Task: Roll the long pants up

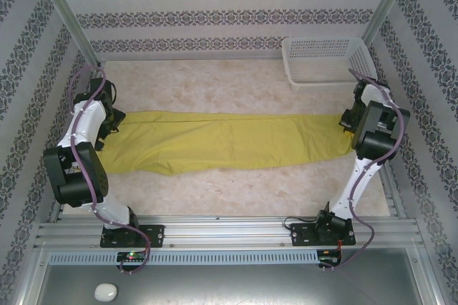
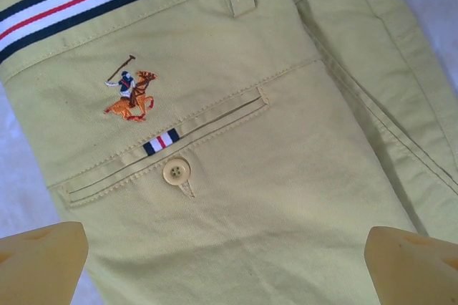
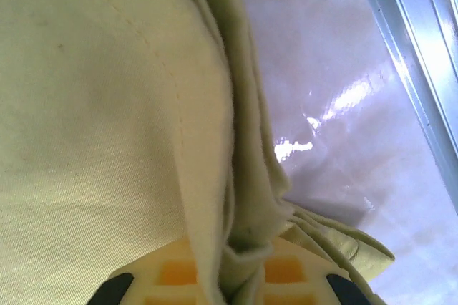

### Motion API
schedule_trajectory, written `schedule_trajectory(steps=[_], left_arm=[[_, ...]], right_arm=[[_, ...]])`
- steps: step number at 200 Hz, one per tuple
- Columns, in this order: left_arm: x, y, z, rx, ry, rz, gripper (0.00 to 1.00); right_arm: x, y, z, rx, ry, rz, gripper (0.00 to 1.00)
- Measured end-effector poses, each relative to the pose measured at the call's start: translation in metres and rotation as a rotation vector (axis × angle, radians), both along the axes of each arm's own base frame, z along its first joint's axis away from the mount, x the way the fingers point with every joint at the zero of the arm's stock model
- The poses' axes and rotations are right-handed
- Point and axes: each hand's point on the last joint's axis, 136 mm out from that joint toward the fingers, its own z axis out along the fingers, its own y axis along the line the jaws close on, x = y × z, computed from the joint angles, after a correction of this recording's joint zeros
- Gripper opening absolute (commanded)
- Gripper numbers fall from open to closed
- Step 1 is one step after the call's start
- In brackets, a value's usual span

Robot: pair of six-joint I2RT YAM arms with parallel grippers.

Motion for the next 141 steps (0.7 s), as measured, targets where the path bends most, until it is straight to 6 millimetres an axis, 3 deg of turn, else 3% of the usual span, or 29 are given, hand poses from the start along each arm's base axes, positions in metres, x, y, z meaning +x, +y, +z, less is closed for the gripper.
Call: schedule_trajectory(steps=[25, 44, 64, 82, 107, 124, 141], left_arm=[[-0.001, -0.001, -0.002, -0.014, 0.002, 0.002, 1.0], [0.001, -0.005, -0.003, -0.042, -0.008, -0.008, 1.0], [0.006, -0.009, 0.0, -0.067, -0.027, -0.019, 1.0], [0.013, -0.01, 0.009, -0.073, -0.063, -0.028, 1.0], [0.019, -0.013, 0.028, -0.078, -0.124, -0.042, 1.0], [0.019, -0.015, 0.038, -0.08, -0.155, -0.053, 1.0], [0.018, -0.017, 0.046, -0.077, -0.178, -0.063, 1.0]], right_arm=[[-0.004, -0.002, 0.003, 0.01, -0.027, -0.025, 0.0], [-0.018, -0.01, 0.009, 0.037, -0.028, -0.089, 0.0], [-0.035, -0.029, 0.035, 0.02, -0.049, -0.163, 0.0], [-0.04, -0.049, 0.083, -0.051, -0.116, -0.196, 0.0], [-0.032, -0.064, 0.182, -0.207, -0.32, -0.196, 0.0], [-0.031, -0.051, 0.245, -0.274, -0.466, -0.17, 0.0], [-0.024, -0.009, 0.295, -0.271, -0.604, -0.092, 0.0]])
